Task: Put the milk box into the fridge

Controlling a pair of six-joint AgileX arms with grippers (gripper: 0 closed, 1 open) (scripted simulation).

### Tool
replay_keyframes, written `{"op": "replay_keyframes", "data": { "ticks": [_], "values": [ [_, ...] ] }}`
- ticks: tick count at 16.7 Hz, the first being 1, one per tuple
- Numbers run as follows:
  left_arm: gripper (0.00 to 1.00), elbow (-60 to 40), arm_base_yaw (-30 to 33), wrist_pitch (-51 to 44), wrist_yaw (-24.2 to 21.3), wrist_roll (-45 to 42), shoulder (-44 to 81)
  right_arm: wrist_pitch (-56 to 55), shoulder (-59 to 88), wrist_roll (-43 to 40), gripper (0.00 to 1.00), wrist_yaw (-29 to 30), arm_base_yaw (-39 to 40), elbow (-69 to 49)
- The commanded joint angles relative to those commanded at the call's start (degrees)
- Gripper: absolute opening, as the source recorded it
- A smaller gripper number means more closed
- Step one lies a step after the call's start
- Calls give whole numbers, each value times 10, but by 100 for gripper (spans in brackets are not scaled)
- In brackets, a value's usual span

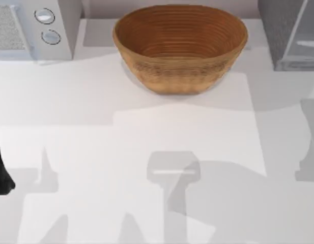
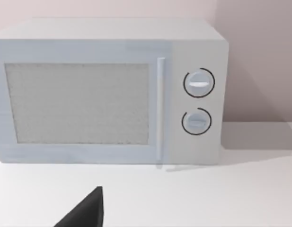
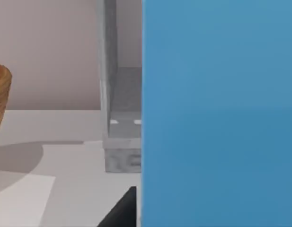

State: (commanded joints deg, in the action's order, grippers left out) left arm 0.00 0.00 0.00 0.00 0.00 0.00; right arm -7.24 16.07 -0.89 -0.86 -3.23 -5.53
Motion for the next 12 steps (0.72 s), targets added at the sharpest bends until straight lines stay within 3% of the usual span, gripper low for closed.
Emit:
{"op": "replay_keyframes", "data": {
  "ticks": [12],
  "values": [
    [100,0,0,0,0,0,0,-362,628,15,0,-86,-69,-298]
  ]
}}
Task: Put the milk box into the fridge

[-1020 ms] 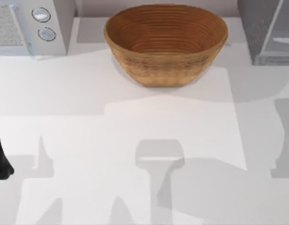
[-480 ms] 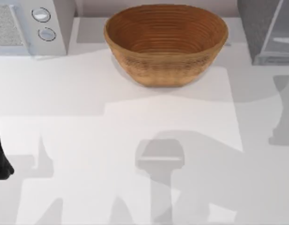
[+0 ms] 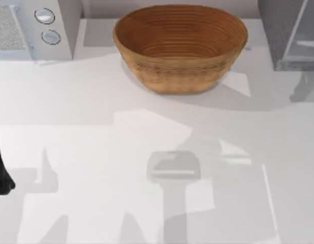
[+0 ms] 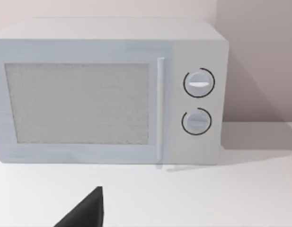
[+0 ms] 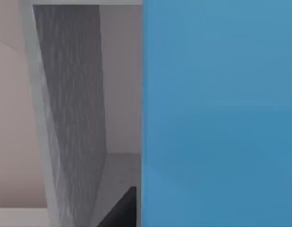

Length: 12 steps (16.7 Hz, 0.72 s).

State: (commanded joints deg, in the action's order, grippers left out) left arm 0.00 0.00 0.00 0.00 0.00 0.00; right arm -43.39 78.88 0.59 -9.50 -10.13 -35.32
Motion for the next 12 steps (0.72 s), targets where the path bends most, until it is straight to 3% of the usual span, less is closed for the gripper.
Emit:
{"op": "replay_keyframes", "data": {
  "ticks": [7,12],
  "values": [
    [100,0,0,0,0,0,0,-185,328,2,0,-38,-41,-152],
    [100,0,0,0,0,0,0,-248,451,3,0,-50,-58,-204]
  ]
}}
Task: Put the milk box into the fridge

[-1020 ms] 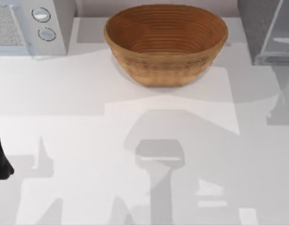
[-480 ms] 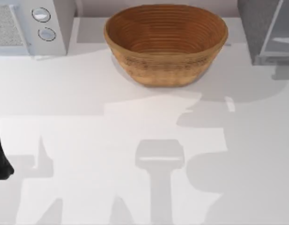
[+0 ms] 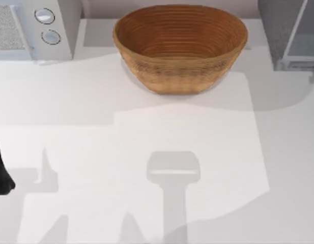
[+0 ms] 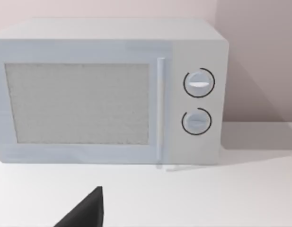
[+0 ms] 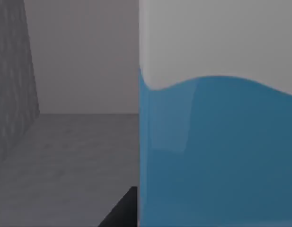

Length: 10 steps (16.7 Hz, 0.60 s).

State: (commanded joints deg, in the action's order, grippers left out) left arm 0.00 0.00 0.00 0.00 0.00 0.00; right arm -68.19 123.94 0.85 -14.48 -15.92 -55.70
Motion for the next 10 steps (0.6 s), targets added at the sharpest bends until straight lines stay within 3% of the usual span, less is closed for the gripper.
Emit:
{"op": "replay_keyframes", "data": {
  "ticks": [10],
  "values": [
    [100,0,0,0,0,0,0,19,23,-4,0,5,4,-42]
  ]
}}
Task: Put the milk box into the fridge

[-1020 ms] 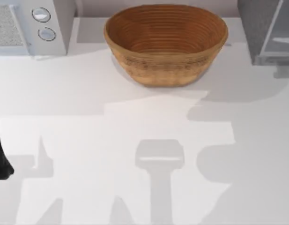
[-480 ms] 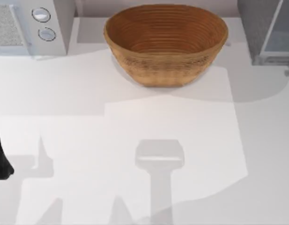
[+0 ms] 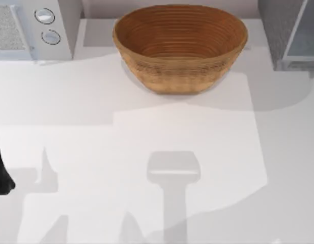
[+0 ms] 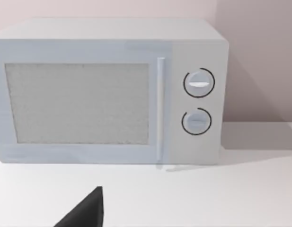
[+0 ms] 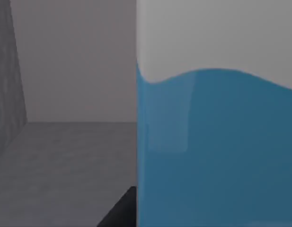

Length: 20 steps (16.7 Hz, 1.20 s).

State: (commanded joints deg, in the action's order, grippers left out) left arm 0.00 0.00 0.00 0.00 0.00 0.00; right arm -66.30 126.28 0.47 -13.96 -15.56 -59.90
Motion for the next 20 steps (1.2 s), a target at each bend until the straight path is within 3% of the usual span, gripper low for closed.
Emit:
{"op": "replay_keyframes", "data": {
  "ticks": [9,16,20],
  "values": [
    [100,0,0,0,0,0,0,155,109,2,0,21,28,-277],
    [100,0,0,0,0,0,0,192,134,3,0,29,31,-323],
    [100,0,0,0,0,0,0,192,134,3,30,29,31,-323]
  ]
}}
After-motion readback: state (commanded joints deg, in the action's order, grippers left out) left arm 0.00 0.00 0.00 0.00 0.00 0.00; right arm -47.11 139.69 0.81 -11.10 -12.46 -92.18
